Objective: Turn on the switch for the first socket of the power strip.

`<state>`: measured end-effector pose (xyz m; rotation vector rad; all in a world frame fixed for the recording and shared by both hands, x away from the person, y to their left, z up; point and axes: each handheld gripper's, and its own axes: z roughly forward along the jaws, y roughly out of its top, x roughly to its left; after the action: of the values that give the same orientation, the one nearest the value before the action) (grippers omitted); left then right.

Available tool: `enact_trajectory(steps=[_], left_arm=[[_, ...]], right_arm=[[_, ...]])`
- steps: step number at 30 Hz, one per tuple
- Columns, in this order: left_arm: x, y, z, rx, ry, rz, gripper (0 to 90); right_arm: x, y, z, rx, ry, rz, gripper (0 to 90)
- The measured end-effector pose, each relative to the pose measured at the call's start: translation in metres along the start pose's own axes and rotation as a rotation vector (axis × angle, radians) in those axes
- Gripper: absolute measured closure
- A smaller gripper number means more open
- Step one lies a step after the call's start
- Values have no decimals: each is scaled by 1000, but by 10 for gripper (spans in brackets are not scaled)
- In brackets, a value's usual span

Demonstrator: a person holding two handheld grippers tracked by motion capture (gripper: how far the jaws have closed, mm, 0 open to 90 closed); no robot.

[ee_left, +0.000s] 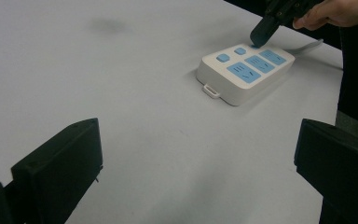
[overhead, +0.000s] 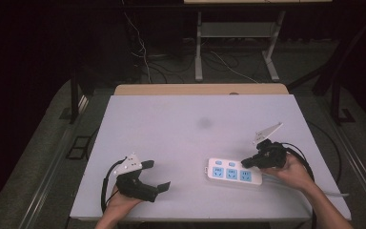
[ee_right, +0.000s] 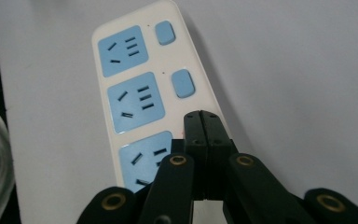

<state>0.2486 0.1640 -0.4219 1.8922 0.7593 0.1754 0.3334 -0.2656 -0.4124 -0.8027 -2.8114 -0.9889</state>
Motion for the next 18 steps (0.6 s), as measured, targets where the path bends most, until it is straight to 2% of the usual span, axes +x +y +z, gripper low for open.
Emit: enact_trajectory(steps=[8,18], left_arm=[[0,0,0,-1,-1,-1,0],[0,0,-1,-6,0,-3,0]], right_arm=[[3,8,-8,-37,23,3,900],[3,24,-20,-73,11,-6,900]])
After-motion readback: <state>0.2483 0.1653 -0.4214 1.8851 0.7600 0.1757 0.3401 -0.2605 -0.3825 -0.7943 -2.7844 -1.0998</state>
